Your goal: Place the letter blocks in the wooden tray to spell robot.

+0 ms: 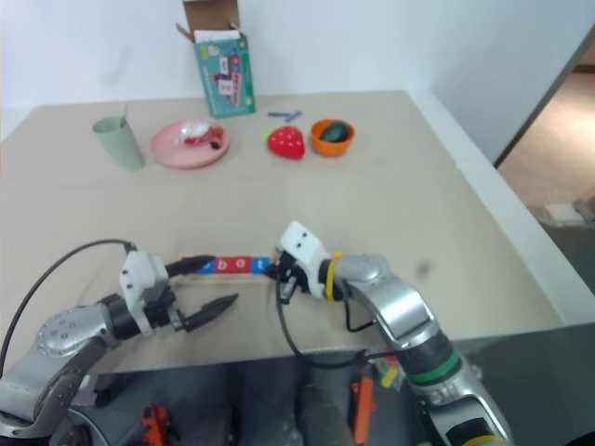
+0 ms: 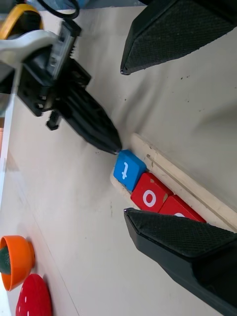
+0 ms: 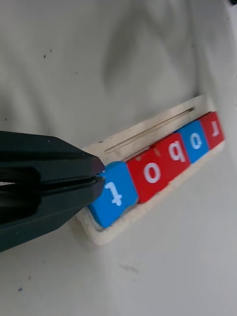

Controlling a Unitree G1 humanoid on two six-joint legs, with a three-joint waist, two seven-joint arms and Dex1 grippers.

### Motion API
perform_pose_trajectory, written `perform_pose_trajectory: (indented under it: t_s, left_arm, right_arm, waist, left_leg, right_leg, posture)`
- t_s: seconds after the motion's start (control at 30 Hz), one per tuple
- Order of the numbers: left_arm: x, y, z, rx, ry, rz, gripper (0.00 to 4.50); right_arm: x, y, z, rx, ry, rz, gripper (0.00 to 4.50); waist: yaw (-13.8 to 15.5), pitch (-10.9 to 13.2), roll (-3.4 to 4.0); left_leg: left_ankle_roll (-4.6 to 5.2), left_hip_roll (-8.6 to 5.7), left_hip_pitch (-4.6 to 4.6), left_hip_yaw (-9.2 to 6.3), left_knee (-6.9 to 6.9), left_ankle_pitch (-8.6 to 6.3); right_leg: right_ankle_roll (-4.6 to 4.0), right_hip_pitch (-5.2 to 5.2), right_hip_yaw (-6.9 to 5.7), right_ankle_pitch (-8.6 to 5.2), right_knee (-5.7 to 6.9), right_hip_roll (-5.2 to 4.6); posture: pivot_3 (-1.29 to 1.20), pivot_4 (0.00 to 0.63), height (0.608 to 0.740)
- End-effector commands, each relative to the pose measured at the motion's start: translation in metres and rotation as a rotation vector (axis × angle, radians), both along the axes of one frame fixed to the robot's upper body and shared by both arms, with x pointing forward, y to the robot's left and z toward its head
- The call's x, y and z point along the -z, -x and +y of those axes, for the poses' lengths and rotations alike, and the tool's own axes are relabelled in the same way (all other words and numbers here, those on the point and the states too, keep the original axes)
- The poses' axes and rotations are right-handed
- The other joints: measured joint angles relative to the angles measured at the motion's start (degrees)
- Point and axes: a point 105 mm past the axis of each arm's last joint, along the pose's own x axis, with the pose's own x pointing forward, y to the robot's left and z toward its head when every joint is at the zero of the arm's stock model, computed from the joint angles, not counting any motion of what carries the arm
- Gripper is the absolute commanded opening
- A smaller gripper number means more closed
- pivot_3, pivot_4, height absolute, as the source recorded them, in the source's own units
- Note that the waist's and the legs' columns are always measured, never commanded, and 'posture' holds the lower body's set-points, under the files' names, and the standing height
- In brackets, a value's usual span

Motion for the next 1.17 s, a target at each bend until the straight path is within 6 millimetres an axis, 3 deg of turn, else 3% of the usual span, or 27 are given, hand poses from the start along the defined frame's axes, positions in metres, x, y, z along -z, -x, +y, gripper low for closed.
perform_pose_trajectory:
  t_s: [0.03, 0.47, 0.57, 0.7, 0.9, 1.03, 1.17]
  left_arm:
    - [-0.012, 0.001, -0.001, 0.005, 0.002, -0.047, 4.50]
    - [-0.009, 0.004, 0.001, -0.007, -0.001, -0.041, 4.50]
    - [-0.011, -0.001, 0.011, -0.053, -0.001, -0.047, 4.50]
    - [-0.014, -0.013, 0.048, -0.186, -0.010, -0.046, 4.50]
    - [-0.006, -0.025, 0.098, -0.387, -0.011, -0.058, 4.50]
    - [-0.007, -0.033, 0.125, -0.536, -0.007, -0.068, 4.50]
    - [0.006, -0.037, 0.146, -0.640, -0.084, 0.003, 4.50]
  right_arm:
    - [-0.005, -0.001, 0.003, -0.015, 0.001, -0.044, 0.03]
    - [-0.009, -0.003, -0.003, 0.010, -0.027, -0.034, 0.03]
    - [-0.021, -0.006, -0.012, 0.021, -0.069, -0.037, 0.80]
    - [-0.042, -0.014, -0.040, 0.005, -0.147, -0.019, 2.25]
    - [-0.038, -0.025, -0.075, -0.009, -0.190, -0.008, 4.33]
    - [-0.037, -0.042, -0.097, 0.085, -0.205, -0.135, 4.42]
    - [-0.034, -0.049, -0.110, 0.159, -0.204, -0.192, 4.42]
  waist:
    - [0.0, 0.0, 0.00]
    - [0.0, 0.0, 0.00]
    - [0.0, 0.0, -0.01]
    - [0.0, 0.0, -0.01]
    - [0.0, 0.0, -0.02]
    - [0.0, 0.0, -0.04]
    - [0.0, 0.0, -0.05]
  left_leg:
    - [0.00, 0.00, 0.00, 0.00, 0.00, 0.00]
    - [0.00, 0.00, 0.00, -0.01, 0.00, 0.00]
    - [0.00, 0.00, 0.00, -0.01, 0.00, 0.00]
    - [0.00, -0.01, 0.01, 0.00, 0.02, 0.00]
    - [0.02, 0.00, 0.03, 0.01, 0.01, -0.01]
    - [0.04, 0.01, 0.00, 0.03, 0.01, -0.02]
    - [0.04, -0.02, 0.01, 0.04, 0.02, -0.02]
  right_leg:
    - [0.00, 0.00, 0.00, 0.00, 0.00, 0.00]
    - [0.00, 0.00, 0.00, 0.00, 0.00, 0.00]
    - [0.00, 0.00, 0.00, 0.00, 0.00, 0.00]
    - [0.00, 0.01, 0.00, 0.01, 0.00, 0.00]
    - [-0.03, 0.02, -0.02, -0.01, 0.00, 0.02]
    - [-0.02, 0.00, -0.01, -0.01, 0.00, 0.00]
    - [0.02, 0.03, 0.01, 0.01, 0.00, -0.03]
  posture:
    - [0.00, 0.150, 0.740]
    - [0.00, 0.150, 0.740]
    - [0.00, 0.150, 0.740]
    - [0.00, 0.150, 0.740]
    - [0.00, 0.150, 0.740]
    - [0.00, 0.150, 0.740]
    - [0.00, 0.150, 0.740]
